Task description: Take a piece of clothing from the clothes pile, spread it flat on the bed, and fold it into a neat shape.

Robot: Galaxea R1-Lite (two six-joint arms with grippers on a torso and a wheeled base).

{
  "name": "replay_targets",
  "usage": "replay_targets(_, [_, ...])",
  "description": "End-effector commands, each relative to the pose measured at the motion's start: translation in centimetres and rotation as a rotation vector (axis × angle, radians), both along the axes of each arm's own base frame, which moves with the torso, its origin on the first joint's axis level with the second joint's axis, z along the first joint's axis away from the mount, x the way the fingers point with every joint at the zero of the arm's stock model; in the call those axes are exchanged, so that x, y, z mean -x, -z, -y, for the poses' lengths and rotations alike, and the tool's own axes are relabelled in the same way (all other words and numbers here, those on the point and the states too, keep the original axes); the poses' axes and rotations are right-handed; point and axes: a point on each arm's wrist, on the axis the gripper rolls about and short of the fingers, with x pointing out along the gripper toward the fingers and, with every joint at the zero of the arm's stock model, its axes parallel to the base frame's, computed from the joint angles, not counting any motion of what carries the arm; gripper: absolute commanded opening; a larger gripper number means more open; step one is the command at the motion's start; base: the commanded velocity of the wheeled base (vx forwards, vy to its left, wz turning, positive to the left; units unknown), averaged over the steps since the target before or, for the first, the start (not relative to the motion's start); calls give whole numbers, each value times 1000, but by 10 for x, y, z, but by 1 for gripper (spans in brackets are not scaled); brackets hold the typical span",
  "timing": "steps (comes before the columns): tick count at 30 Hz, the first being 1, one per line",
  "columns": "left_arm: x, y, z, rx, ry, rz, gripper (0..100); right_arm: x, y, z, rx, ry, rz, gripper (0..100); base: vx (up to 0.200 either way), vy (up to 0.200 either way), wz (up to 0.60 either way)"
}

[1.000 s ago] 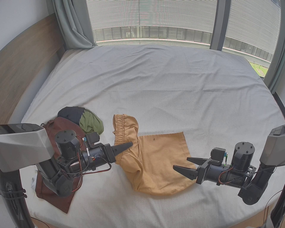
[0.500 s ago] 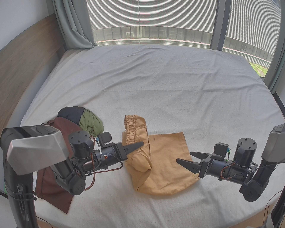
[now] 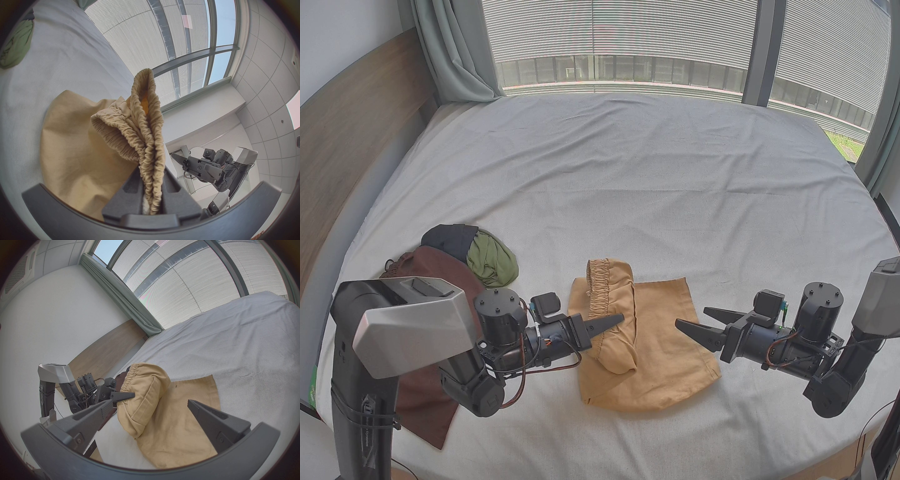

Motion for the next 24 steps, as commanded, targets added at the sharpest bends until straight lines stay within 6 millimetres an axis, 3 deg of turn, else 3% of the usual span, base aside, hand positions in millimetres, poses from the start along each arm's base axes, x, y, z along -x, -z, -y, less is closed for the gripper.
replay_targets(1, [3, 8, 8, -3, 22, -23, 0, -1, 0, 0, -1, 2, 2, 100, 0, 0, 0])
replay_targets(18, [-3, 15, 20, 5, -1, -11, 0, -1, -1, 1, -3, 3, 6, 100, 0, 0, 0])
replay_targets(19, [-3, 15, 21, 5, -1, -11, 100, -1, -1, 0, -3, 3, 8, 100, 0, 0, 0])
replay_targets(24, [-2, 12, 24, 4, 6, 4, 100, -2, -1, 2, -3, 9, 6, 100, 0, 0, 0])
